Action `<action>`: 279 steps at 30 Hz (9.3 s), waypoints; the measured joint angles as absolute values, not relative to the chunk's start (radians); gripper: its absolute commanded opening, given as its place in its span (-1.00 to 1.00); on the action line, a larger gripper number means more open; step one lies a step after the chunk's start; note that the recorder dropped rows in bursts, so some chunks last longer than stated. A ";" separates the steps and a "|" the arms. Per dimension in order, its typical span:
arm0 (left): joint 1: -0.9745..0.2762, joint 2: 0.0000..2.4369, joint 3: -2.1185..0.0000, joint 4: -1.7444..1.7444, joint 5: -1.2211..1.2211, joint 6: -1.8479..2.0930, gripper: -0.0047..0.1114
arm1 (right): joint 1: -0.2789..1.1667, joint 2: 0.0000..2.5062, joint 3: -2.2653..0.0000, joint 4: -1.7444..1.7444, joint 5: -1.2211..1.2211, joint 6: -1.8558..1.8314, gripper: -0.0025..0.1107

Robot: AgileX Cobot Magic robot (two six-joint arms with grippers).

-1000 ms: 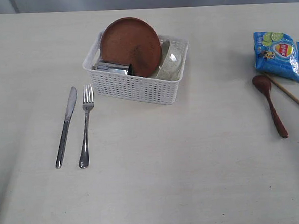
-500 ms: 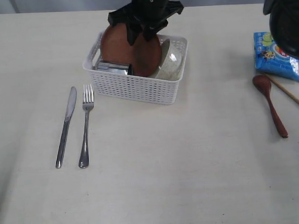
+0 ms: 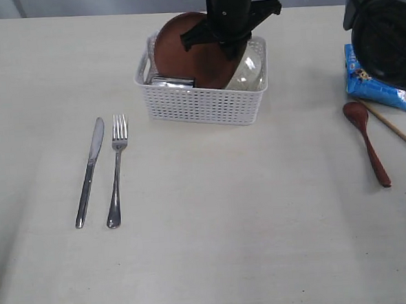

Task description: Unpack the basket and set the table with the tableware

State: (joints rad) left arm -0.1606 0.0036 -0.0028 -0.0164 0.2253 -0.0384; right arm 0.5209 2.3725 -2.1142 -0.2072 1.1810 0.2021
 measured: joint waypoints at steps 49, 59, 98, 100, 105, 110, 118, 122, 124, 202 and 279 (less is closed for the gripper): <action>-0.161 0.004 -0.003 -0.016 0.225 -0.038 -0.92 | 0.495 2.273 -2.152 0.169 1.220 0.298 -0.14; -0.161 0.004 -0.003 -0.016 0.225 -0.038 -0.92 | 0.495 2.184 -1.953 0.160 1.220 0.281 -0.14; -0.161 0.004 -0.003 -0.016 0.225 -0.038 -0.92 | 0.495 2.204 -2.154 0.416 1.032 0.131 -0.96; -0.161 0.004 -0.003 -0.016 0.225 -0.038 -0.92 | 0.518 2.202 -2.200 0.408 1.053 0.110 -0.96; -0.161 0.004 -0.003 -0.016 0.225 -0.038 -0.92 | 0.620 2.202 -2.248 0.355 1.074 0.082 -0.96; -0.161 0.004 -0.003 -0.016 0.225 -0.038 -0.92 | 0.734 2.216 -2.253 0.203 1.081 0.094 -0.96; -0.161 0.004 -0.003 -0.016 0.225 -0.038 -0.92 | 0.841 2.316 -2.333 0.045 1.149 0.125 -0.96; -0.161 0.004 -0.003 -0.016 0.225 -0.038 -0.92 | 0.857 2.395 -2.439 0.000 1.206 0.130 -0.96; -0.161 0.004 -0.003 -0.016 0.225 -0.038 -0.92 | 0.858 2.434 -2.488 -0.016 1.215 0.130 -0.96; -0.161 0.004 -0.003 -0.016 0.224 -0.038 -0.92 | 0.914 2.500 -2.323 -0.331 1.139 -0.790 -0.96; -0.161 0.004 -0.003 -0.016 0.224 -0.038 -0.92 | 0.438 2.267 -2.091 0.178 1.205 -0.177 -0.24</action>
State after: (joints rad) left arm -0.1606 0.0036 -0.0028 -0.0164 0.2236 -0.0384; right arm 0.4384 2.2668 -2.0911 0.1784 1.2050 -0.1770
